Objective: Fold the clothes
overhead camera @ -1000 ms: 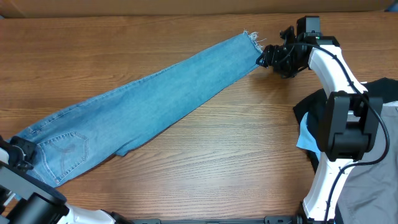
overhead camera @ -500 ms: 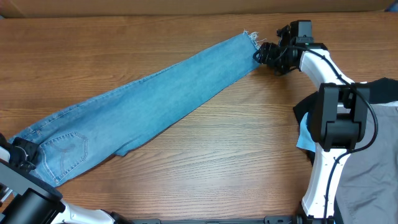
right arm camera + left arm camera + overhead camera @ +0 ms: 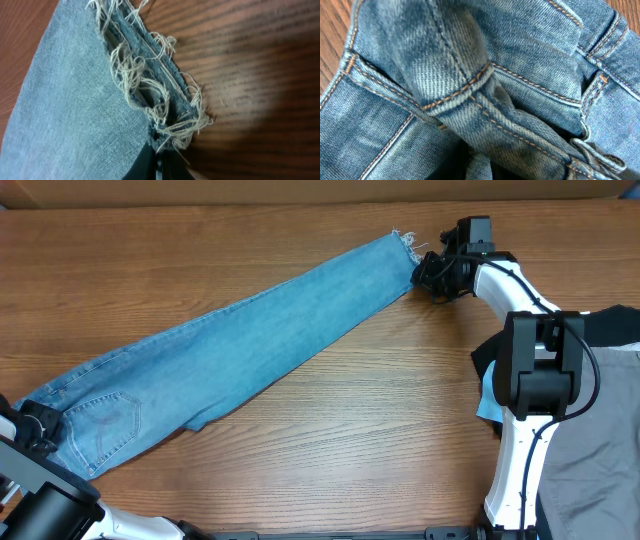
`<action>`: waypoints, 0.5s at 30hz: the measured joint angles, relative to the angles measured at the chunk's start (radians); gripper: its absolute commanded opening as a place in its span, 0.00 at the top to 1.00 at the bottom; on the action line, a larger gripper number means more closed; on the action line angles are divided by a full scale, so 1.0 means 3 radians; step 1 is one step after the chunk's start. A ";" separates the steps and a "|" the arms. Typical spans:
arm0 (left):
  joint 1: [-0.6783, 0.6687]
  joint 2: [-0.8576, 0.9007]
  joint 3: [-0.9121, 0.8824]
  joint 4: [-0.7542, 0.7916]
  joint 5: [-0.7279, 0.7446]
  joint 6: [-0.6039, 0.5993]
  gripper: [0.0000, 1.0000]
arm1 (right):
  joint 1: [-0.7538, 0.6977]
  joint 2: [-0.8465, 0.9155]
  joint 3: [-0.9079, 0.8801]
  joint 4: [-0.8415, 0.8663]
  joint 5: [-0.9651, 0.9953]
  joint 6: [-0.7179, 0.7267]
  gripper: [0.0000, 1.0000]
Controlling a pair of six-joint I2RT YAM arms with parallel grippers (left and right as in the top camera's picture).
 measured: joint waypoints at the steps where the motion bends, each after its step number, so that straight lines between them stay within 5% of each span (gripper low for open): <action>1: 0.0000 0.0000 0.0000 0.0001 0.0000 0.0000 0.81 | -0.0010 0.0000 0.0008 -0.0047 -0.0006 -0.0001 0.96; 15: -0.0006 0.0022 0.0000 0.0047 0.0679 -0.0010 0.76 | -0.0520 -0.0381 -0.0013 -0.1446 0.0389 -0.0013 0.92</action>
